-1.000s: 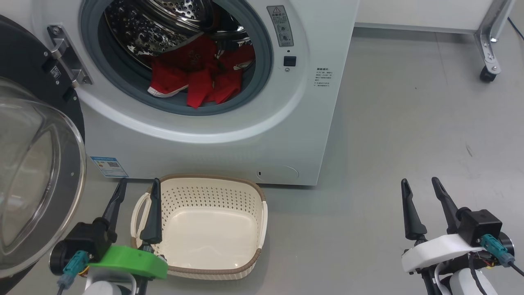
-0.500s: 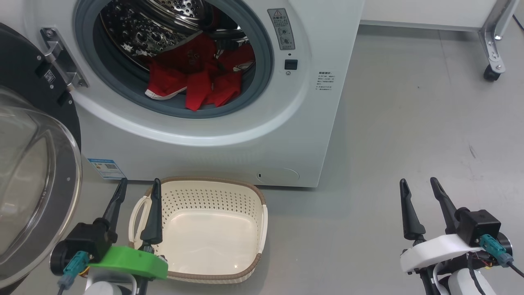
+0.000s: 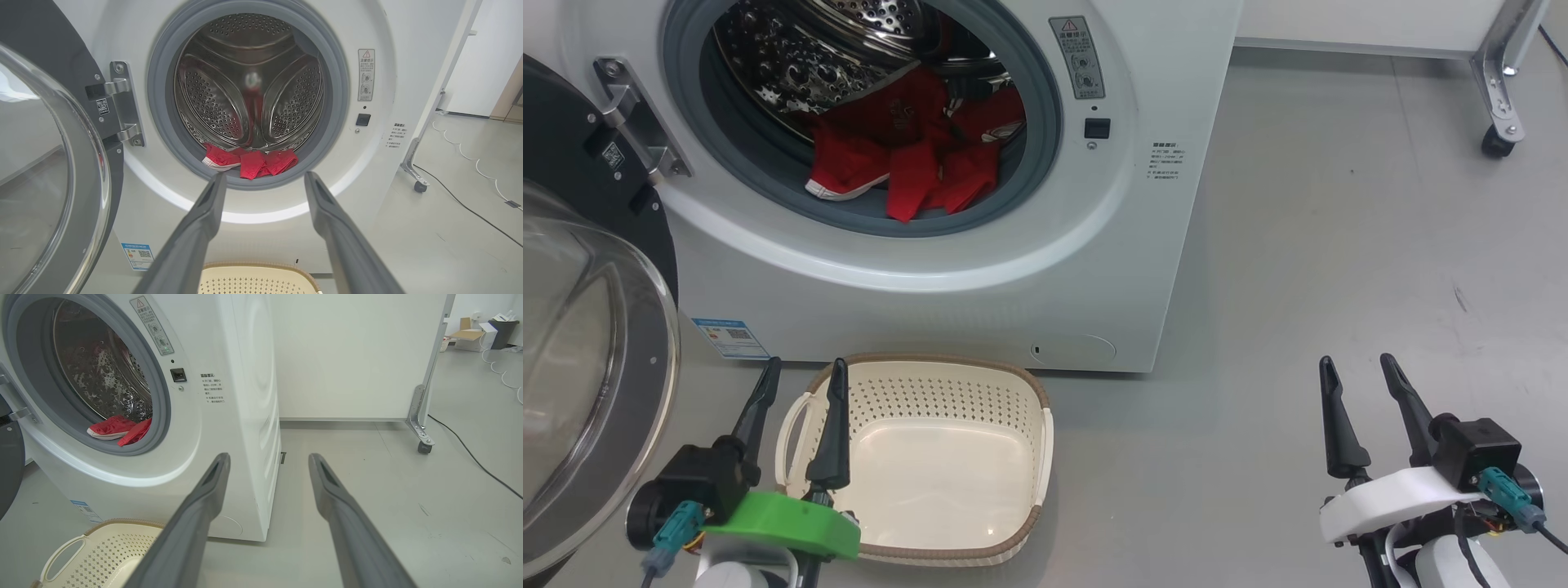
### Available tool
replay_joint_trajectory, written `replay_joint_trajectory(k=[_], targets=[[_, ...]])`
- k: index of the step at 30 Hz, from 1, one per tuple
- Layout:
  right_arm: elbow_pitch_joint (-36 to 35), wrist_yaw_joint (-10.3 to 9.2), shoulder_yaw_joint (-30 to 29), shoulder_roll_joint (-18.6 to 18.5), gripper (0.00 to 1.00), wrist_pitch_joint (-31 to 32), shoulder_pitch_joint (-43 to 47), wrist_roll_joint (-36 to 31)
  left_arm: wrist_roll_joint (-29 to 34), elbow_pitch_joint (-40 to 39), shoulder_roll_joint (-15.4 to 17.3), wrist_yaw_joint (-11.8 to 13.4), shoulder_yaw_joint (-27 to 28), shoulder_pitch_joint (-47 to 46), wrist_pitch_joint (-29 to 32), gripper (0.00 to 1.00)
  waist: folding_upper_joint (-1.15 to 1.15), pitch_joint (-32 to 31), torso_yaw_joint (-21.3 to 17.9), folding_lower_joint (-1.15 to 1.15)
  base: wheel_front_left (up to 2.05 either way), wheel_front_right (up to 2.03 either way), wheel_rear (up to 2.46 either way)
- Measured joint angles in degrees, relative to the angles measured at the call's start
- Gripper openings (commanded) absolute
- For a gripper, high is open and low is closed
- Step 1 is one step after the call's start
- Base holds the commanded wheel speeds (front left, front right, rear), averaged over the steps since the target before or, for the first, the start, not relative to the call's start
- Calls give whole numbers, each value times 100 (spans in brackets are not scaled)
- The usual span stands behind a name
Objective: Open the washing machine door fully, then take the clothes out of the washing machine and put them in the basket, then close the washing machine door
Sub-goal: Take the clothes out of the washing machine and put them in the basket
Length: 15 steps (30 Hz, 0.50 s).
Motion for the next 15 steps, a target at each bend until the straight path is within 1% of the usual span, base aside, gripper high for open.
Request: replay_joint_trajectory(k=[15], targets=[[0, 2, -9, 14, 100, 0, 0, -1, 0, 3, -4, 0, -25, 0, 0, 100, 0, 46, 1, 0, 0, 0, 0]])
